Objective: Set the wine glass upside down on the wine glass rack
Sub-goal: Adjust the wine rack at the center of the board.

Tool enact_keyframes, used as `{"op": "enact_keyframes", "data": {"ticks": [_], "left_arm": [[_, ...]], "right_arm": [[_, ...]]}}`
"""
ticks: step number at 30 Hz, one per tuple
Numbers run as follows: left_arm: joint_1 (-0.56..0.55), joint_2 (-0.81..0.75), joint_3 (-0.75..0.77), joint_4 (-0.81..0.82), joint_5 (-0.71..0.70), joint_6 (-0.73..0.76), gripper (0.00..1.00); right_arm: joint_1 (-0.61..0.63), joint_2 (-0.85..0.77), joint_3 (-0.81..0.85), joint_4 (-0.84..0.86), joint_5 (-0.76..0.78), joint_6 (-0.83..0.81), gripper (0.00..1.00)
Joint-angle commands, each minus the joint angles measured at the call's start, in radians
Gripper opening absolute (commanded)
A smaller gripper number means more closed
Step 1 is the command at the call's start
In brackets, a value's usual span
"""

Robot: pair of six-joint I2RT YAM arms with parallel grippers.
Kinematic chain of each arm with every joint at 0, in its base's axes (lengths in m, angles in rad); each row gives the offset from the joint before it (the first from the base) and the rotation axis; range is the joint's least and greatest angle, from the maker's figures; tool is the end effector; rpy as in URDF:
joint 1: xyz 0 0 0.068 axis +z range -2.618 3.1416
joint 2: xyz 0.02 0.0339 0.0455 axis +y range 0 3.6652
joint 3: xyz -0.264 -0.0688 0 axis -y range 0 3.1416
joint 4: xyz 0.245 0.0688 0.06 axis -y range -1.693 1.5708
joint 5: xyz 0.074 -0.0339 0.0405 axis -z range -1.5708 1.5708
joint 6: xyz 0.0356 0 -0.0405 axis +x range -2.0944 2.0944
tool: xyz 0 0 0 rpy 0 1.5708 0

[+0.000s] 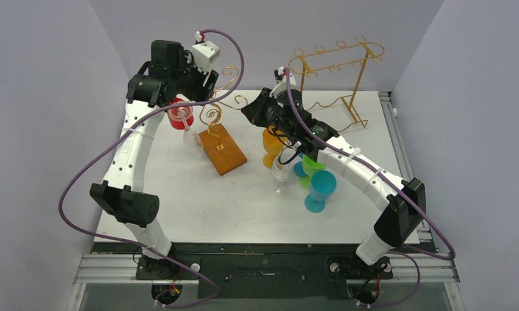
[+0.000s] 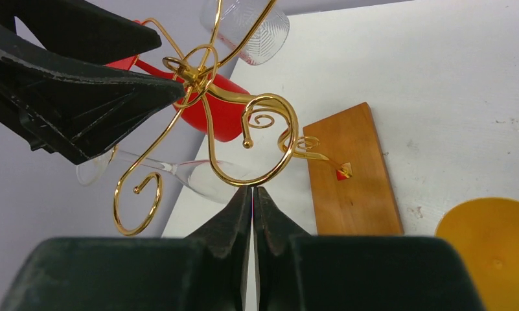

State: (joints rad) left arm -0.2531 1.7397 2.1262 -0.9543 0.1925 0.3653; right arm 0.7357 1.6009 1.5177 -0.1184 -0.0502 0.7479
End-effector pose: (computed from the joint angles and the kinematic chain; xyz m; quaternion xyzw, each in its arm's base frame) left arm 0.3473 -0.0969 0.4631 0.3096 0.8174 -0.0573 0.4825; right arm 0.2838 0.2593 0.3949 -0.0111 0.7745 0.4414 0.4529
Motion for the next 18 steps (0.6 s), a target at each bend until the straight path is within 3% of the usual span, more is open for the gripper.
{"op": "enact_keyframes", "data": {"ticks": [1, 4, 10, 13, 18], "left_arm": [[0.002, -0.028, 0.071, 0.025, 0.033, -0.016, 0.67], [0.002, -0.043, 0.085, 0.001, 0.053, -0.022, 0.78], [0.006, -0.086, 0.074, -0.020, 0.087, -0.043, 0.87], [0.009, -0.097, 0.090, -0.062, 0.104, -0.045, 0.97], [0.025, -0.118, 0.106, -0.127, 0.126, -0.043, 0.96]], "right_arm": [[0.002, -0.021, 0.073, -0.052, -0.038, -0.029, 0.02], [-0.006, -0.031, 0.085, -0.067, -0.031, -0.040, 0.03], [-0.013, -0.033, 0.110, -0.090, -0.030, -0.052, 0.06], [-0.013, -0.033, 0.122, -0.109, -0.029, -0.064, 0.07], [-0.013, -0.049, 0.130, -0.141, -0.011, -0.084, 0.09]]}}
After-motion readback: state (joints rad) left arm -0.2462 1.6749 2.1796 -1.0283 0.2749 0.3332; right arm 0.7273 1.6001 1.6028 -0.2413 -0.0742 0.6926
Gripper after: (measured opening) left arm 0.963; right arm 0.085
